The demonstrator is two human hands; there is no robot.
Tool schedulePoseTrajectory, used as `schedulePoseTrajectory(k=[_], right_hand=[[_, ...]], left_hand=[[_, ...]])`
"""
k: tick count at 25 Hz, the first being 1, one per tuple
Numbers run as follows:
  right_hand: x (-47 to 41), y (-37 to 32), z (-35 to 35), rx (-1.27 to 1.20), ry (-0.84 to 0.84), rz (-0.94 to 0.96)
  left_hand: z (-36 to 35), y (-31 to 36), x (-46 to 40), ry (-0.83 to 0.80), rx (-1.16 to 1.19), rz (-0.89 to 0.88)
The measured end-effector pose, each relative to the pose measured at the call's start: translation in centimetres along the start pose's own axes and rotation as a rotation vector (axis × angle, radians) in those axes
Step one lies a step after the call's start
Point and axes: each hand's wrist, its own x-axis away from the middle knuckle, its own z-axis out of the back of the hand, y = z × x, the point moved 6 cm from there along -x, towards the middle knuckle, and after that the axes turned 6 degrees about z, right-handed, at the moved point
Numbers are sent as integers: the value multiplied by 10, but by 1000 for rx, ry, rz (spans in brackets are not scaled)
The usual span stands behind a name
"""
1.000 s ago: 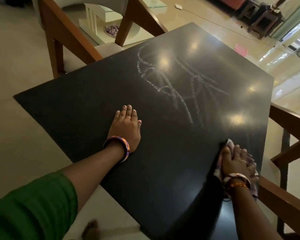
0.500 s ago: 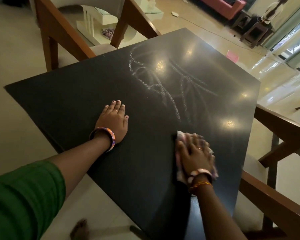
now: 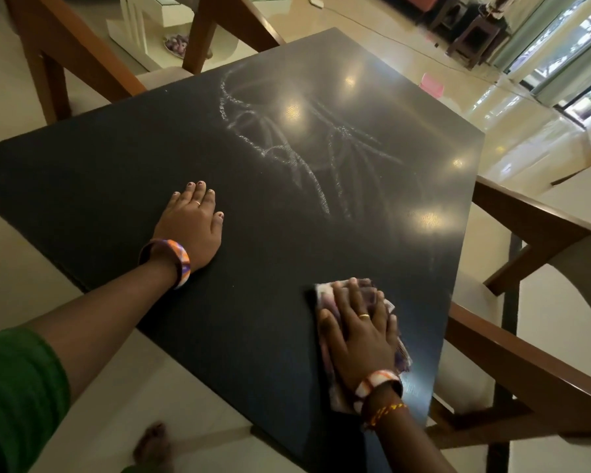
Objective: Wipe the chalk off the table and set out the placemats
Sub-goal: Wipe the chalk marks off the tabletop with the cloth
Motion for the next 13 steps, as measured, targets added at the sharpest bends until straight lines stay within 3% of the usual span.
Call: schedulePoseTrajectory(k=[3, 9, 13], right_hand=[[-1, 23, 10, 33, -48, 123], [-74, 124, 45, -72, 37, -175], [-45, 115, 37, -78, 24, -70]], left_hand=[[-1, 1, 5, -6, -16, 30], [-17, 76, 64, -5, 23, 57], [-44, 144, 95, -4, 21, 151]])
